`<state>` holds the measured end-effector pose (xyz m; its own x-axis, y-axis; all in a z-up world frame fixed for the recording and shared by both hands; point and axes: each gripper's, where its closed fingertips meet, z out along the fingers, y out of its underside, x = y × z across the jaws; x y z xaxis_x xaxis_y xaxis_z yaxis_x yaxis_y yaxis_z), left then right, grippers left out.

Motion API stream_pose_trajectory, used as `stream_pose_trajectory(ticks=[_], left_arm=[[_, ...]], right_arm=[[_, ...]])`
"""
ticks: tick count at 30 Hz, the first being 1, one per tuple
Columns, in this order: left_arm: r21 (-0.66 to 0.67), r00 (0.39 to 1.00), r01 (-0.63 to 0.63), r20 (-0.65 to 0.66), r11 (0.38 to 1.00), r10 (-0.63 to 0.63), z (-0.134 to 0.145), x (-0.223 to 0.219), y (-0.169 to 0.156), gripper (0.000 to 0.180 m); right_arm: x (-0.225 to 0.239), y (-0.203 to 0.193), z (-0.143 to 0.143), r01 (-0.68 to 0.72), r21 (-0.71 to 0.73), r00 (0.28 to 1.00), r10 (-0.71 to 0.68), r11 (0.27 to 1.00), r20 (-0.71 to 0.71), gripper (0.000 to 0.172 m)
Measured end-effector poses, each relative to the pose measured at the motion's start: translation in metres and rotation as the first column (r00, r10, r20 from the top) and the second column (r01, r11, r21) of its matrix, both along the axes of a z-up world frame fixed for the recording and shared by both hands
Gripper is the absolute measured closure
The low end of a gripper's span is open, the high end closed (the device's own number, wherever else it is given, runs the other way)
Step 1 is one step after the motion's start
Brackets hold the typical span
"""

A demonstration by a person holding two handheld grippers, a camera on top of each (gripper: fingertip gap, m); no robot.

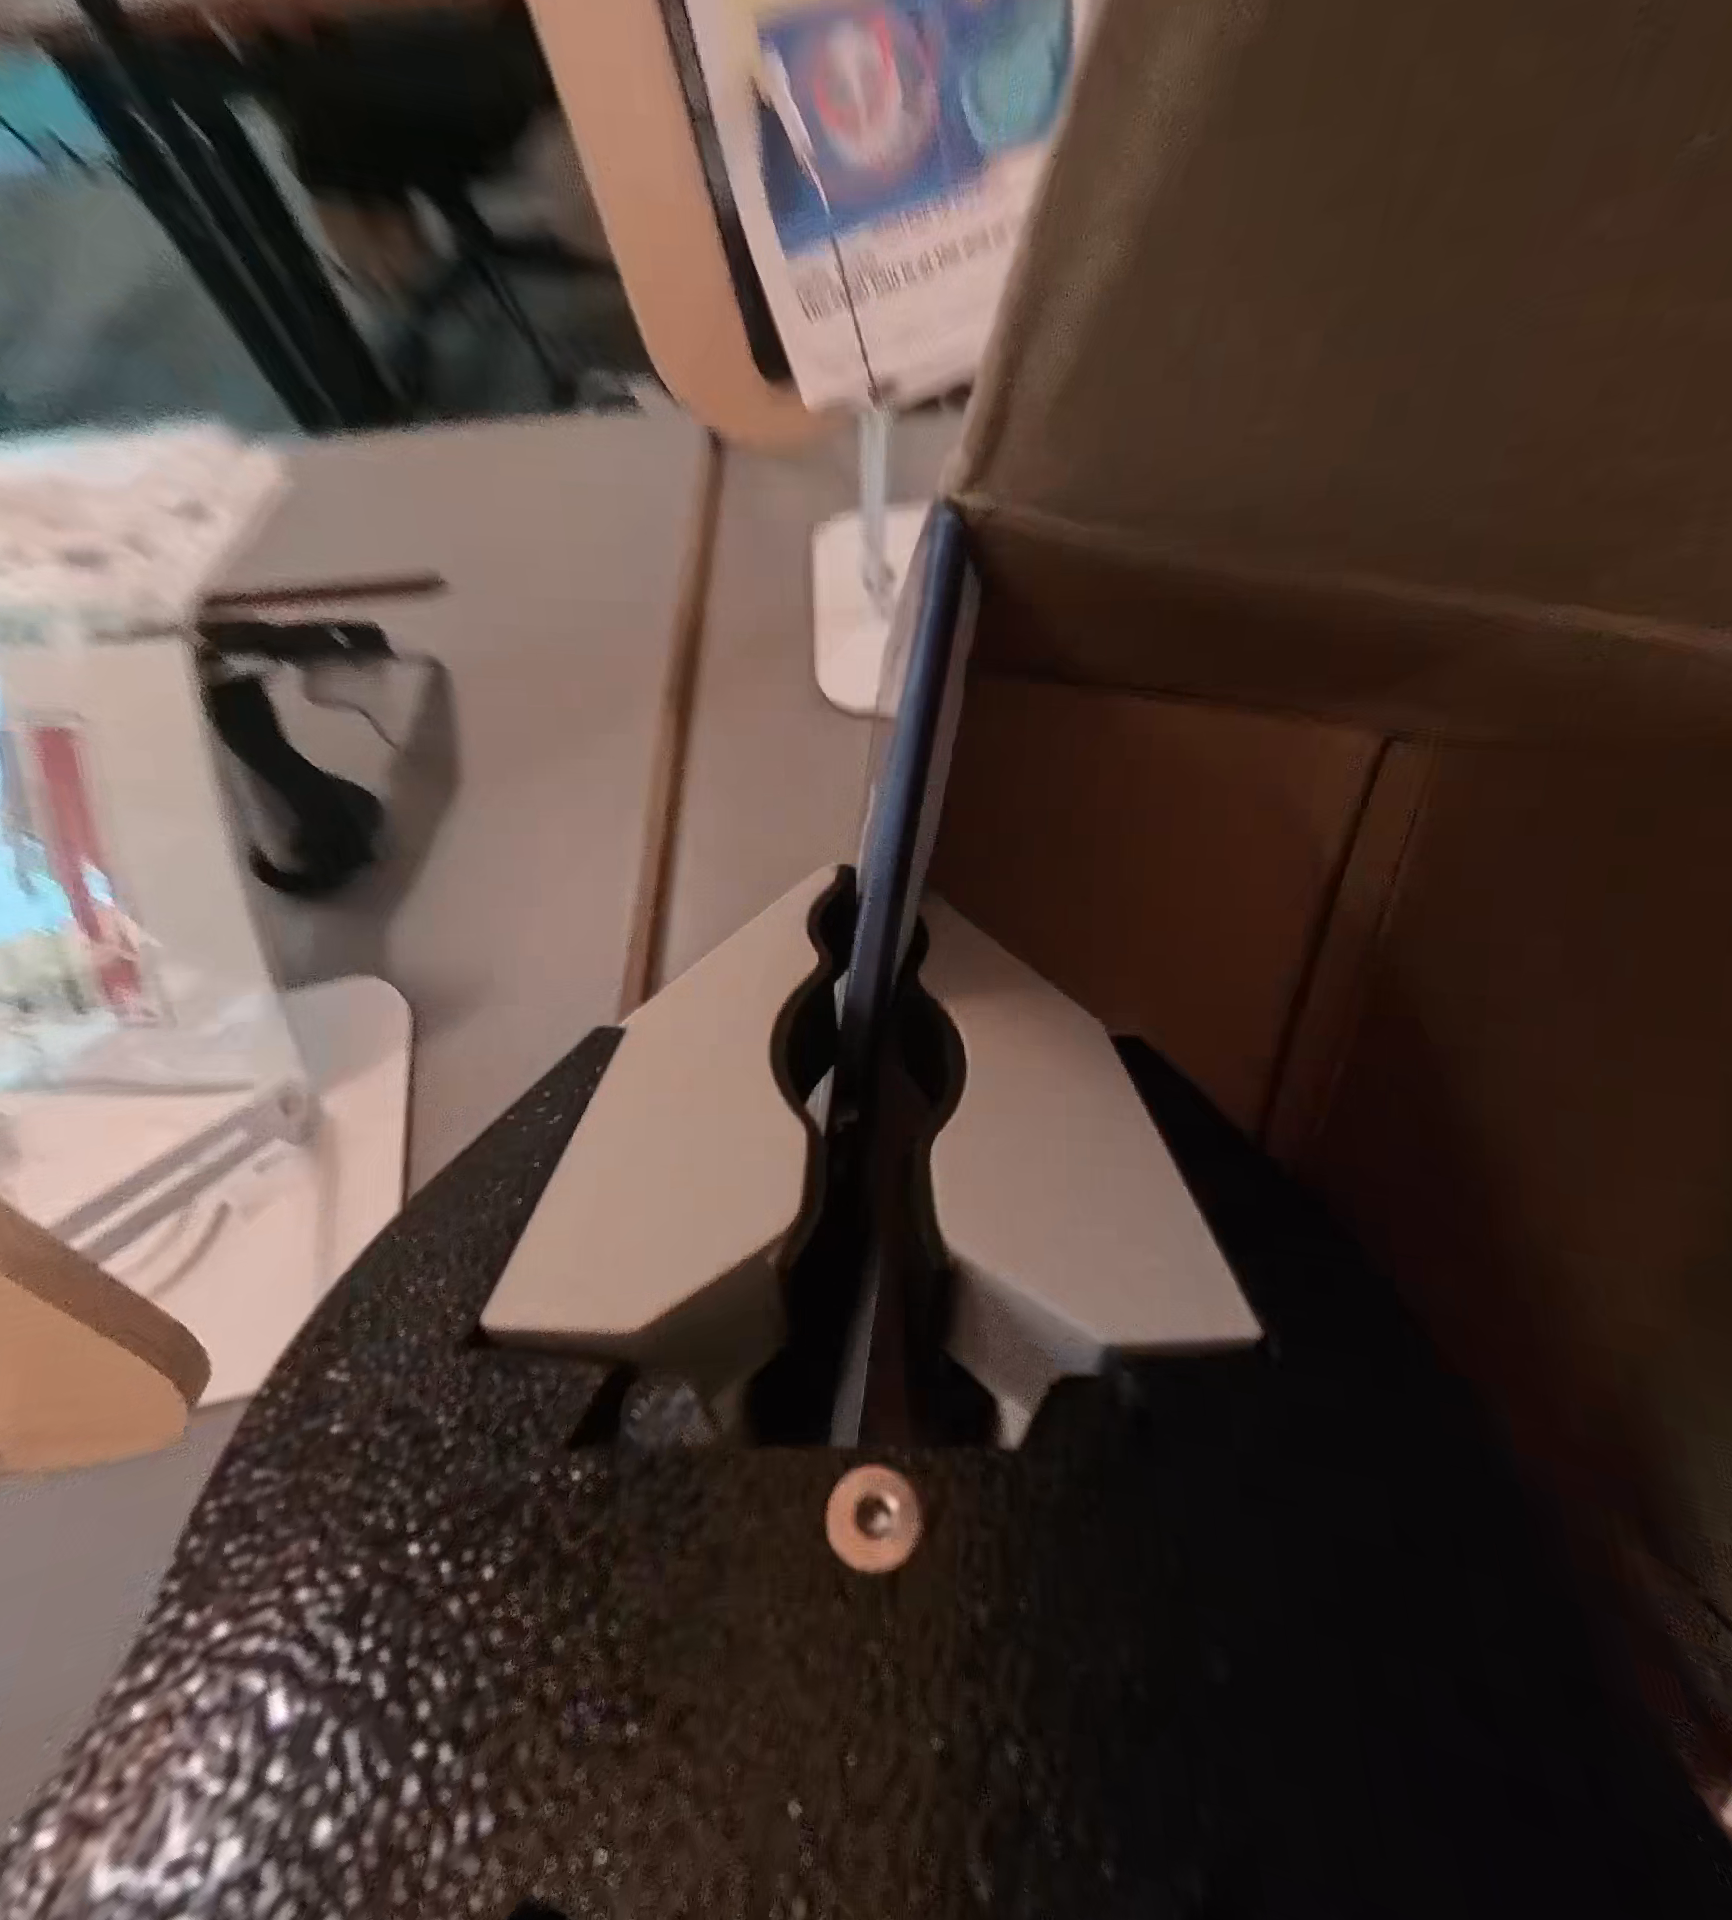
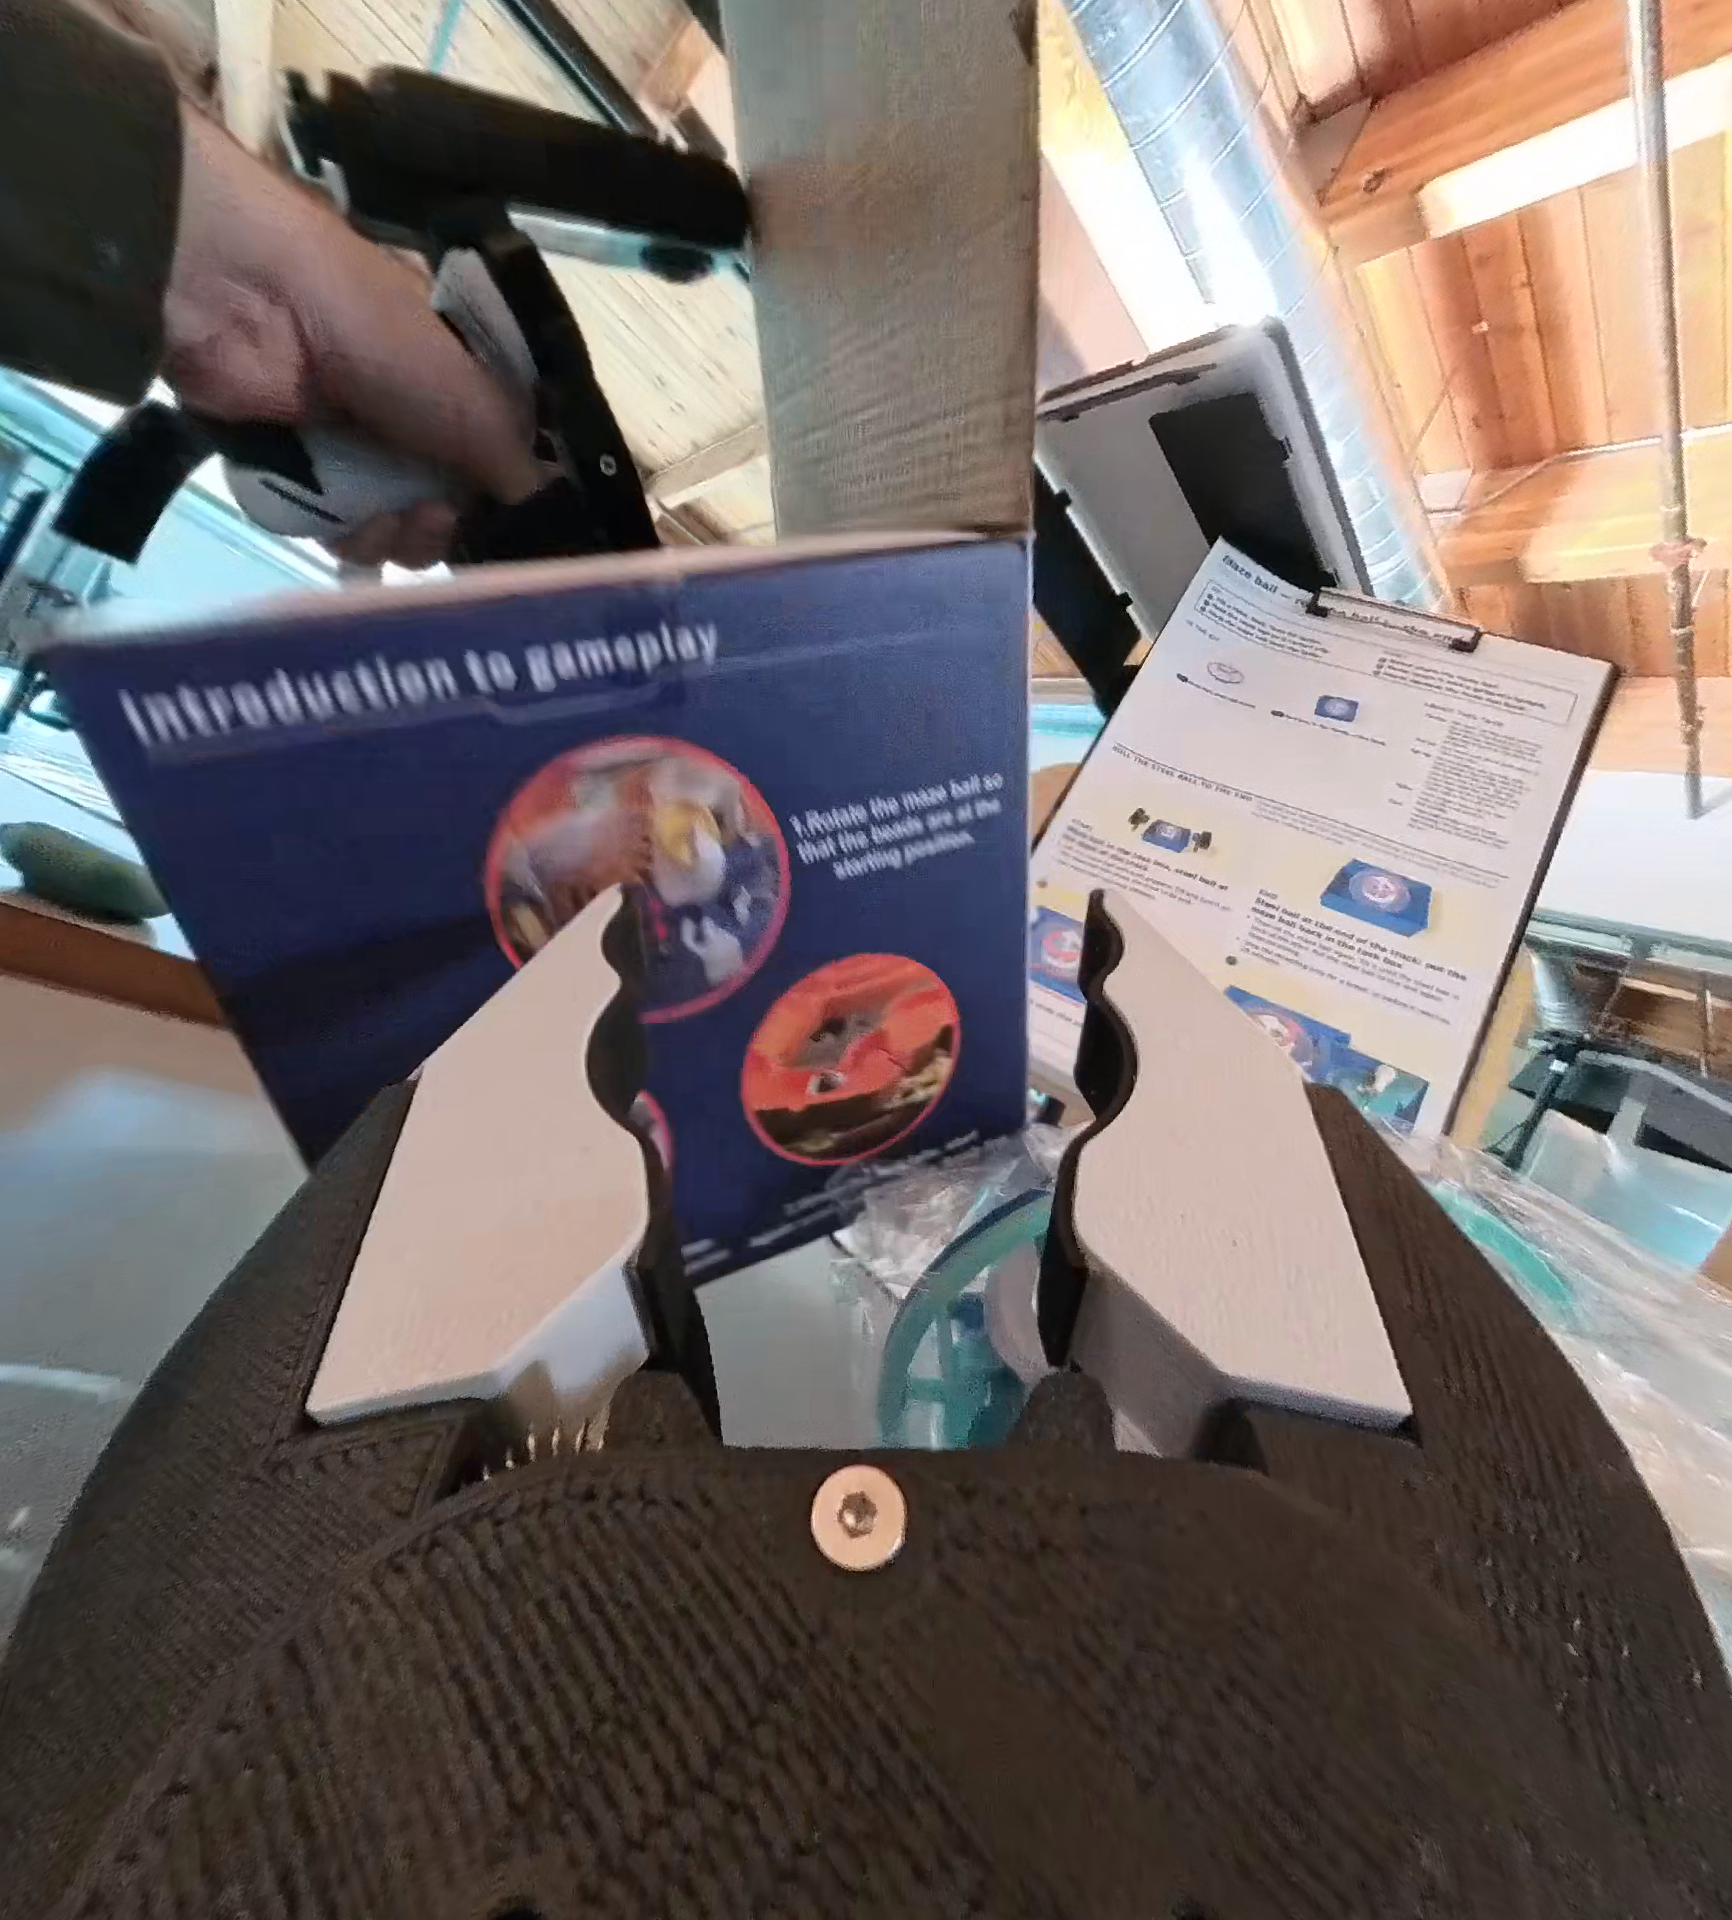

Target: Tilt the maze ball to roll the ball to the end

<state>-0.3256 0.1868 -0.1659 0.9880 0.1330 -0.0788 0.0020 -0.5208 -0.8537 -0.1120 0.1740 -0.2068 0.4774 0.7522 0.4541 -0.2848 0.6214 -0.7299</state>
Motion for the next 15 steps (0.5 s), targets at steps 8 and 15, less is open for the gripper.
stream_pose_trajectory(ticks=[8,15], left_arm=[[-0.324,0.981,-0.047,0.165,0.945,0.105,-0.015,-0.035,-0.02,0.178],[-0.547,0.962,-0.1,0.161,0.831,0.222,-0.053,-0.052,-0.042,0.174]], right_arm=[[0.004,-0.002,-0.006,-0.011,-0.039,1.0,0.012,0.999,0.012,0.091],[0.005,0.01,-0.007,-0.015,-0.099,1.0,0.015,0.995,-0.003,0.092]])
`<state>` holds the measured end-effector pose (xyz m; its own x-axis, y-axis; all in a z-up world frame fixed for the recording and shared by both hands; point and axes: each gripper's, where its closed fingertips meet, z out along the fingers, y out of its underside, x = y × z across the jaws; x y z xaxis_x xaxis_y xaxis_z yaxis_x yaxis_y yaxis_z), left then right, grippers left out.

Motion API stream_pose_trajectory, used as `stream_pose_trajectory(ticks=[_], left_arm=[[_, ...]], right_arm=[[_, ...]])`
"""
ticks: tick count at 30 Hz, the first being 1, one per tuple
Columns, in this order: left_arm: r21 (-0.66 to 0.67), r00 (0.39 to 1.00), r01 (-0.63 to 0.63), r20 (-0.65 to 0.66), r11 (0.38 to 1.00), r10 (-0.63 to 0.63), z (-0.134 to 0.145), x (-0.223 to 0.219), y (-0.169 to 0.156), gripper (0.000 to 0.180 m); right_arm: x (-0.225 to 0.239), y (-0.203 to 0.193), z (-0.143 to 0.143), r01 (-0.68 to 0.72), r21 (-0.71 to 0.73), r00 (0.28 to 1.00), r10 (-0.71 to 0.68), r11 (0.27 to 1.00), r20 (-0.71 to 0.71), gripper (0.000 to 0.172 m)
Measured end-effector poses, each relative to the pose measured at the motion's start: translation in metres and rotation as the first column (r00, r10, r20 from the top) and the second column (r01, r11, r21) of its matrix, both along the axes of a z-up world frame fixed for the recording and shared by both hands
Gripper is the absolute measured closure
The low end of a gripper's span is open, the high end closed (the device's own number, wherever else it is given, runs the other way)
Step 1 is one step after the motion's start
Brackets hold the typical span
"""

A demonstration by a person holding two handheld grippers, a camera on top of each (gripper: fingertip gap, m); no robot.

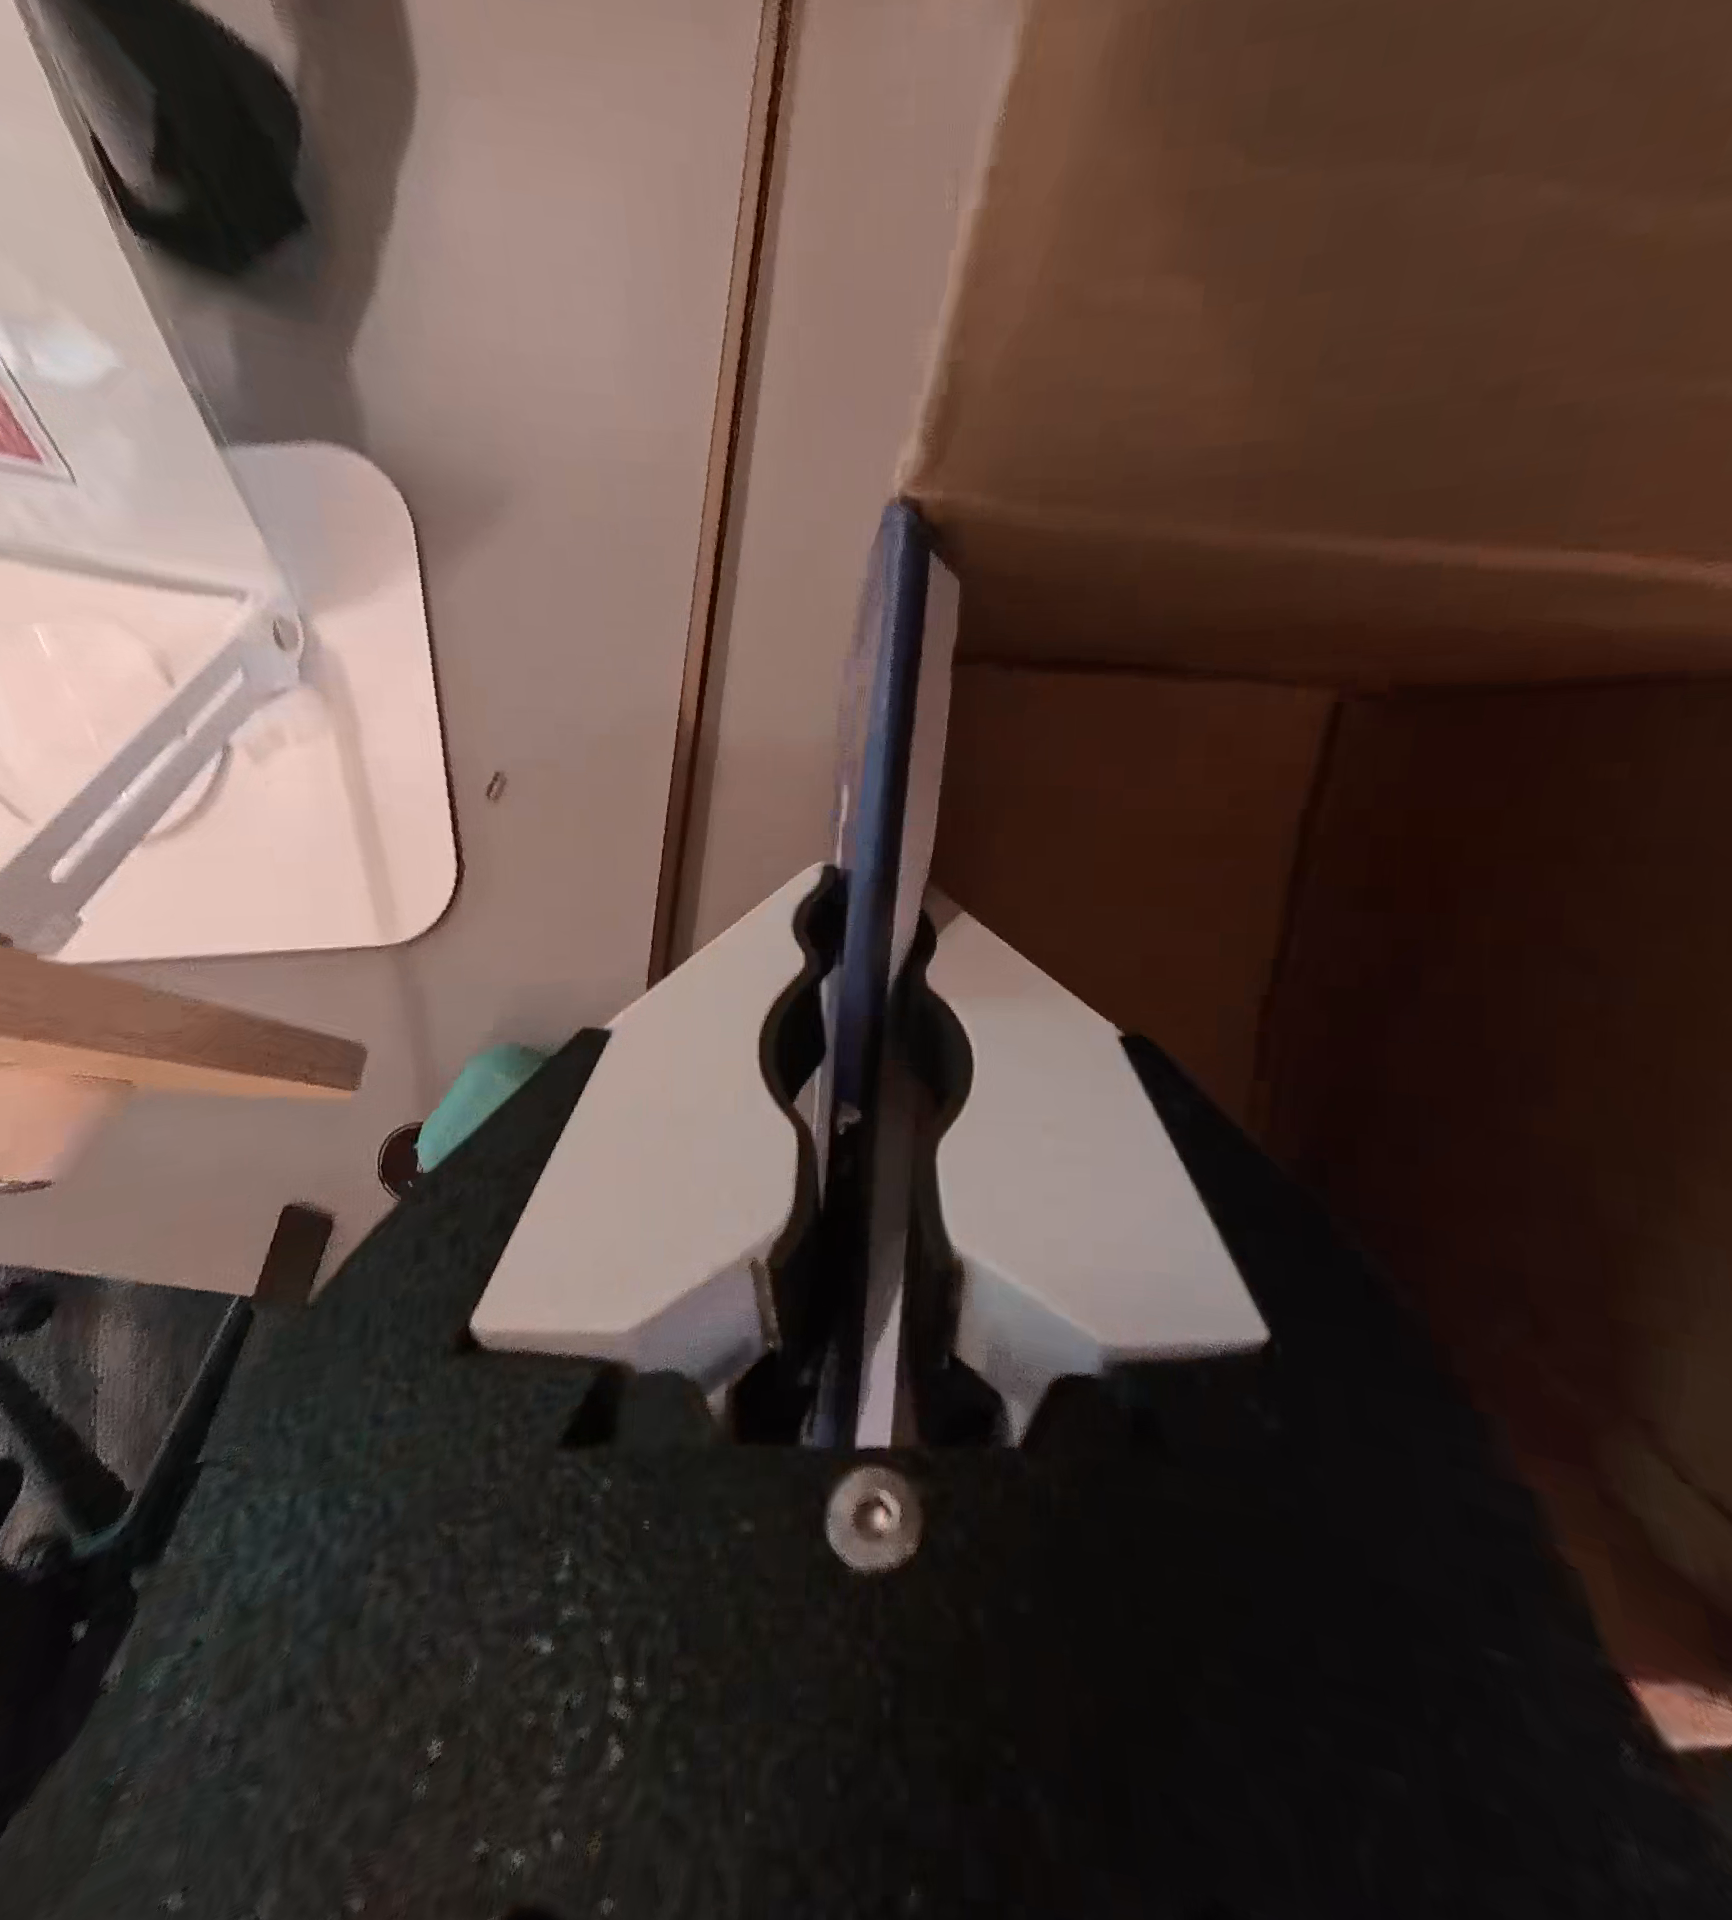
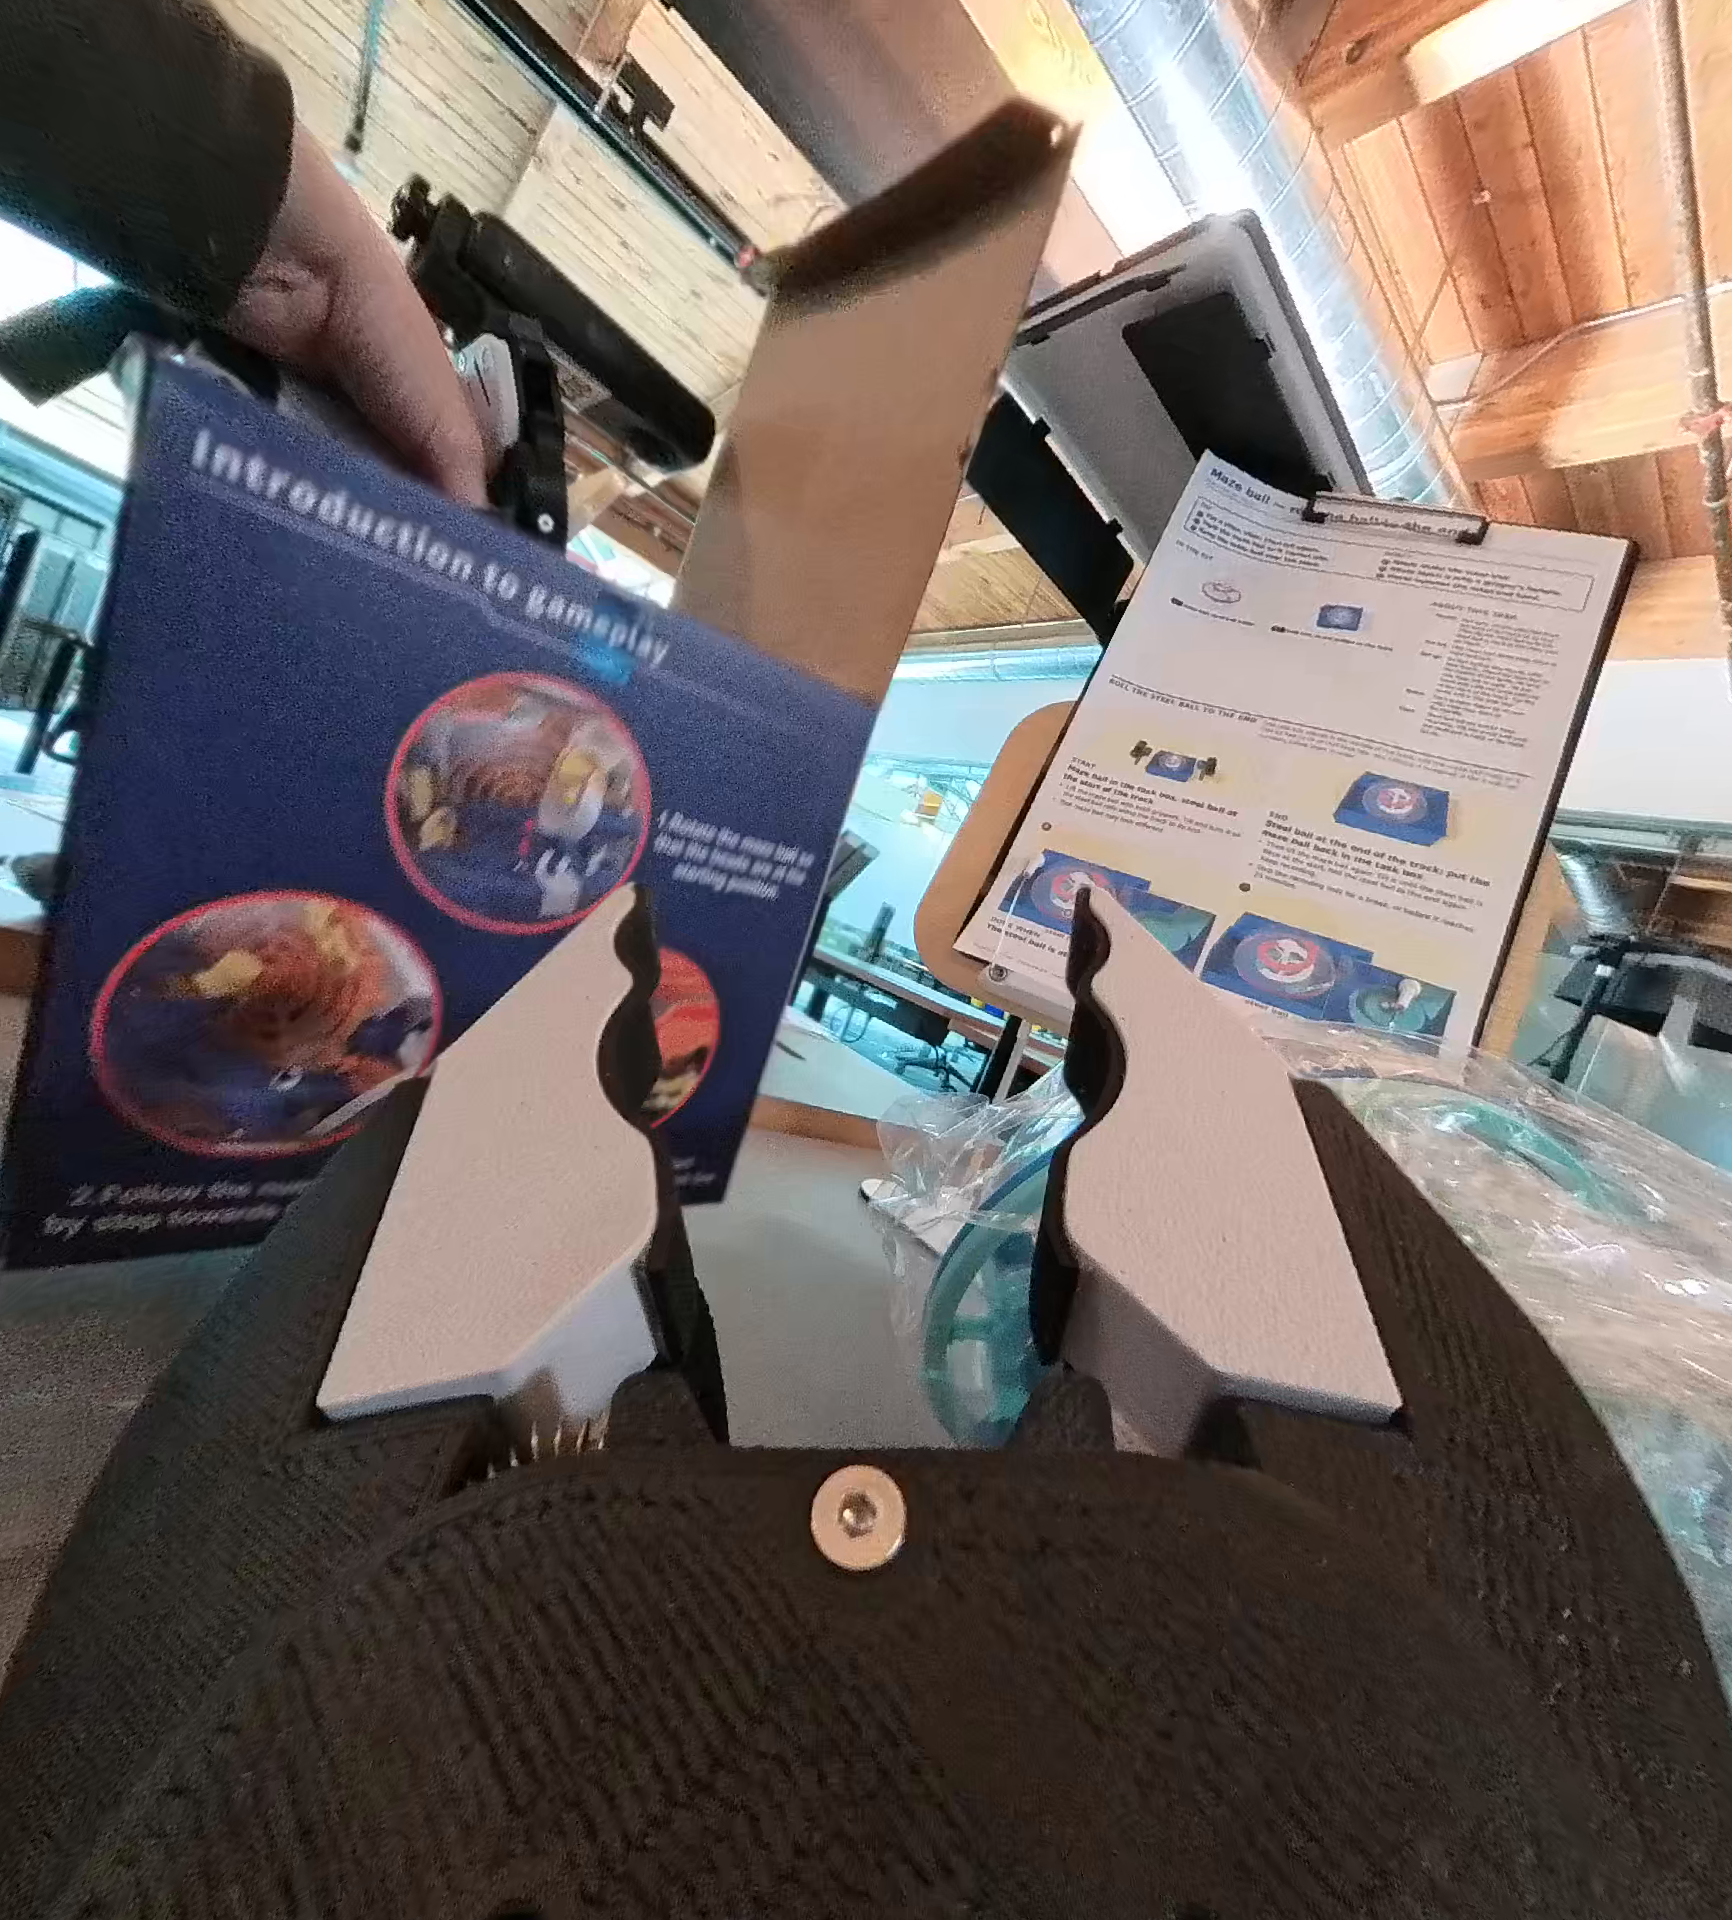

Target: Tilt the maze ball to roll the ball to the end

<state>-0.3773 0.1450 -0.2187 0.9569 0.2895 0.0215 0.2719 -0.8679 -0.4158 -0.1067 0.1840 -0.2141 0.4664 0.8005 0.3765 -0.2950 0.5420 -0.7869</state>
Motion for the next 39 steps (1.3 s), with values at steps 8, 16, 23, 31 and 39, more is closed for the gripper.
stream_pose_trajectory(ticks=[8,16,23,31,39], left_arm=[[-0.043,0.993,-0.03,0.109,0.999,0.035,-0.037,0.007,-0.009,0.138],[0.075,0.998,0.055,0.014,0.996,-0.056,0.0,0.007,-0.038,0.103],[0.043,0.911,0.142,-0.397,0.989,-0.114,0.079,-0.001,-0.066,0.103],[-0.168,0.229,0.711,-0.863,0.683,-0.451,0.187,0.076,0.027,0.08],[-0.263,0.102,0.715,-0.878,0.648,-0.469,0.187,0.08,0.074,0.104]], right_arm=[[-0.002,0.001,-0.002,-0.008,-0.013,1.0,0.008,1.0,0.01,0.093],[-0.002,0.005,-0.003,-0.001,-0.034,1.0,0.001,0.999,0.007,0.094],[-0.005,0.006,-0.005,0.025,-0.031,0.999,-0.024,0.999,0.022,0.097],[-0.006,0.006,-0.006,0.024,-0.031,0.999,-0.023,0.999,0.031,0.098],[-0.005,0.005,-0.006,0.009,-0.033,0.999,-0.008,0.999,0.035,0.099]])
